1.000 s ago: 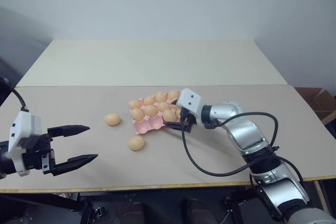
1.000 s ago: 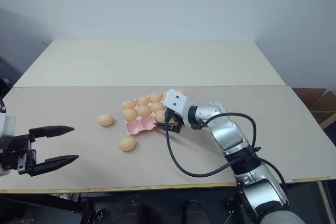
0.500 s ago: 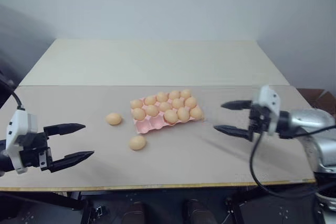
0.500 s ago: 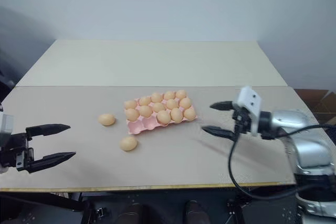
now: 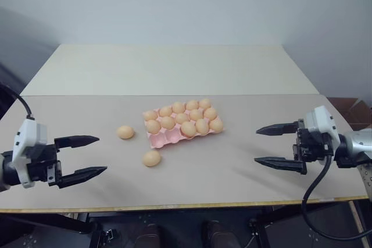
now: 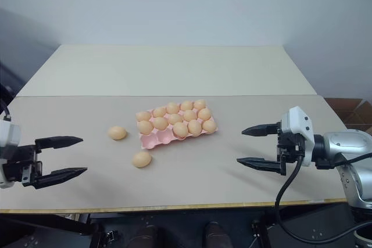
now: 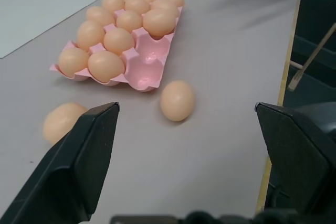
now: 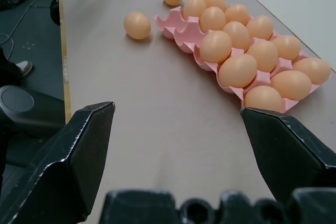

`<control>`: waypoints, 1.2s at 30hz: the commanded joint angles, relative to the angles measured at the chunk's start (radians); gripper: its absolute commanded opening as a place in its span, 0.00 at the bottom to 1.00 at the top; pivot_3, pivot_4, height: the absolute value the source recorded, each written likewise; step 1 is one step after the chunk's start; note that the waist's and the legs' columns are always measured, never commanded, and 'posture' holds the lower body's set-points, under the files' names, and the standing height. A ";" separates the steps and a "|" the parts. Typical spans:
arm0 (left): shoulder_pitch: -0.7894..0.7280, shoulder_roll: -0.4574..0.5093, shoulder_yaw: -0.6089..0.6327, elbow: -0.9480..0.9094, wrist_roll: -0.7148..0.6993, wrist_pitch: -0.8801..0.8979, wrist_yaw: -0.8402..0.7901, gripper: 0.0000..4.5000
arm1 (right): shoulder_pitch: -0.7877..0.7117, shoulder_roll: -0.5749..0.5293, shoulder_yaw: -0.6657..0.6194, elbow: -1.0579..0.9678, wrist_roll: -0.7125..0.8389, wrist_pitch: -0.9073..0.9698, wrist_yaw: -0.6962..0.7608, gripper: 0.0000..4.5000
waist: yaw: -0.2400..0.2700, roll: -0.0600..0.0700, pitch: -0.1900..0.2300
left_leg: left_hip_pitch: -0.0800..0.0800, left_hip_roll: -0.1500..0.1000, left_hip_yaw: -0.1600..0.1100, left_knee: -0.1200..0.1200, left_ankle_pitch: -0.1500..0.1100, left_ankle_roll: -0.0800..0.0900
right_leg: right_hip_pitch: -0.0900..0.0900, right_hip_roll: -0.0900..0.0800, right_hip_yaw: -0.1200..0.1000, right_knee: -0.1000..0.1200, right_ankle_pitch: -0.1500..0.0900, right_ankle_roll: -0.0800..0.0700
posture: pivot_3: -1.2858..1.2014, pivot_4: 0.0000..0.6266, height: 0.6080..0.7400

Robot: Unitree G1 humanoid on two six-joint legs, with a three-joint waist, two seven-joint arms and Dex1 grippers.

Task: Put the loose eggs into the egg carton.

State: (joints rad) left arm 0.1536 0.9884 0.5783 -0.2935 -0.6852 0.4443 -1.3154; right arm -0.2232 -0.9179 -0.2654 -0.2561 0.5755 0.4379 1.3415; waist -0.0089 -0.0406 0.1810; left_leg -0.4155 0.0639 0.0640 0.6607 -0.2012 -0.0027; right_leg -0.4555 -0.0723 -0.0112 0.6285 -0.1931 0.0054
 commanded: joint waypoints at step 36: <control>-0.341 -0.232 -0.447 0.060 0.123 -0.117 0.142 0.44 | 0.050 -0.025 -0.075 -0.159 0.102 -0.006 -0.129 1.00 | 0.021 -0.001 -0.002 | 0.001 -0.001 -0.001 0.000 0.000 0.000 | 0.002 0.001 0.001 0.001 0.003 0.005 | 0.52 0.24 1.00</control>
State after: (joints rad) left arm -0.1603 0.7613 0.1241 -0.2044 -0.5312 0.3162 -1.1693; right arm -0.1680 -0.9373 -0.3056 -0.3879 0.6516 0.4440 1.2172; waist 0.0120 -0.0411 0.1792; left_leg -0.4142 0.0628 0.0629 0.6611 -0.2010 -0.0025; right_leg -0.4530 -0.0714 -0.0099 0.6291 -0.1904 0.0096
